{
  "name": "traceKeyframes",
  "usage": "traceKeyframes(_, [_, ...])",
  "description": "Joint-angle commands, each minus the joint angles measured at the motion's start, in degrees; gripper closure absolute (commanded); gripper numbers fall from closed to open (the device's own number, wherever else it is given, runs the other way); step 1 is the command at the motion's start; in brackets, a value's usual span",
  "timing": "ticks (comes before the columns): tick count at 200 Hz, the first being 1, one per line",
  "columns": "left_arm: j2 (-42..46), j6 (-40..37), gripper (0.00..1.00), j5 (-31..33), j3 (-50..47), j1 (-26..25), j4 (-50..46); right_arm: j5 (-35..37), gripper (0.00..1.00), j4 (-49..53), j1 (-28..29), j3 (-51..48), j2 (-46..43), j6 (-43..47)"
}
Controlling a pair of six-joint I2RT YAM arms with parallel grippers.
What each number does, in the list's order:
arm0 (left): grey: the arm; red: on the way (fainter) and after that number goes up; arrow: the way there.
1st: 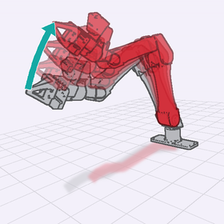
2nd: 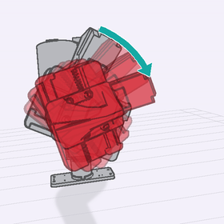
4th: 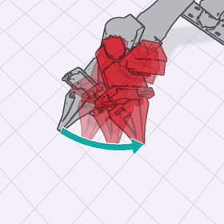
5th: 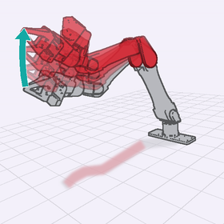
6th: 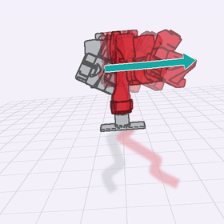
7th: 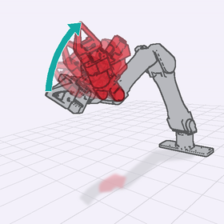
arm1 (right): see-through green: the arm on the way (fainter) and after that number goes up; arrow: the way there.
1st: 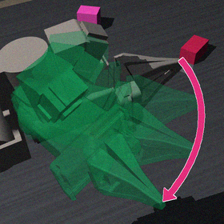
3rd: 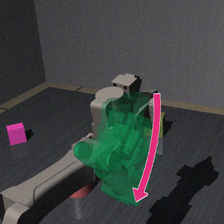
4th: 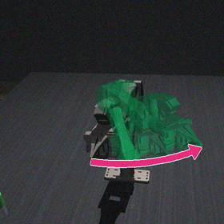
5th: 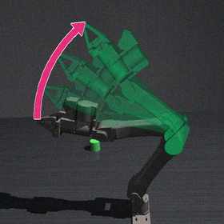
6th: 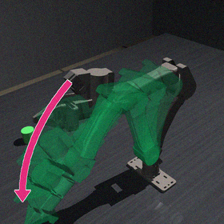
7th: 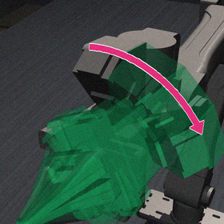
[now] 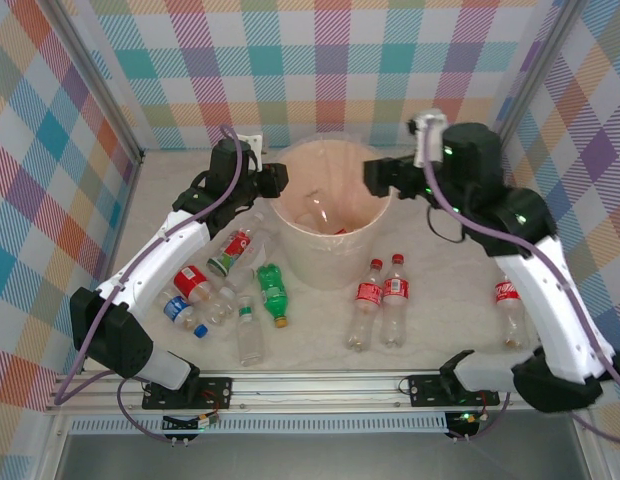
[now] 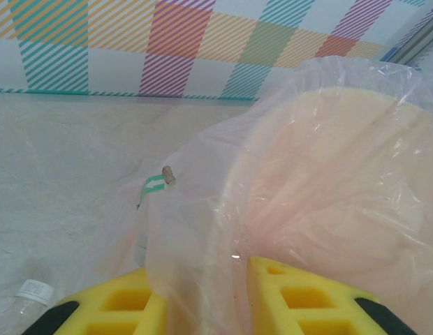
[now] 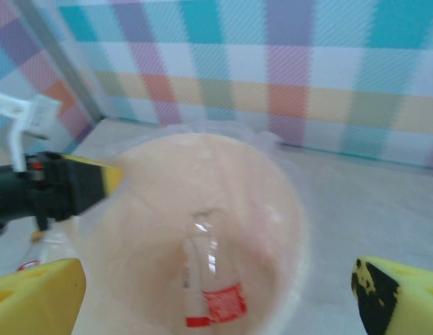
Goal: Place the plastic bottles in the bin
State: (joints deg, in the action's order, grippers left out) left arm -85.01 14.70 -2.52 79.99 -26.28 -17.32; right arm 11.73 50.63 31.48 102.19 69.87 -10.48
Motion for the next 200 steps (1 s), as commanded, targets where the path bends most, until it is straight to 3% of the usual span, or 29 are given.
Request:
traceKeyframes(1, [-2.8, -3.4, 0.71, 2.2, -2.8, -0.5, -7.8, 2.6, 0.03, 6.2, -4.7, -7.0, -4.4, -4.8])
traceKeyframes(56, [-3.3, -3.4, 0.71, 1.6, -2.7, -0.6, -8.0, 14.1, 0.03, 14.9, -23.9, -21.7, -12.8, -3.9])
traceKeyframes(97, [-3.7, -3.0, 0.71, 0.6, -2.6, -0.6, -7.8, 10.0, 0.04, 10.1, -43.0, -34.2, -11.7, -2.2])
traceKeyframes(120, [-3.7, -2.7, 0.71, 0.0, -2.8, -0.6, -7.6, 6.5, 0.03, 5.5, -47.9, -38.3, -11.1, -5.0])
traceKeyframes(158, [-3.4, -1.3, 0.71, -2.9, -2.5, -0.6, -7.3, 7.0, 0.01, -2.8, -54.3, -44.6, -3.6, -4.4])
traceKeyframes(200, [-2.3, -1.3, 0.71, -2.8, -2.5, -0.6, -7.4, 2.1, 0.01, -7.0, -59.7, -44.3, 0.7, -6.2])
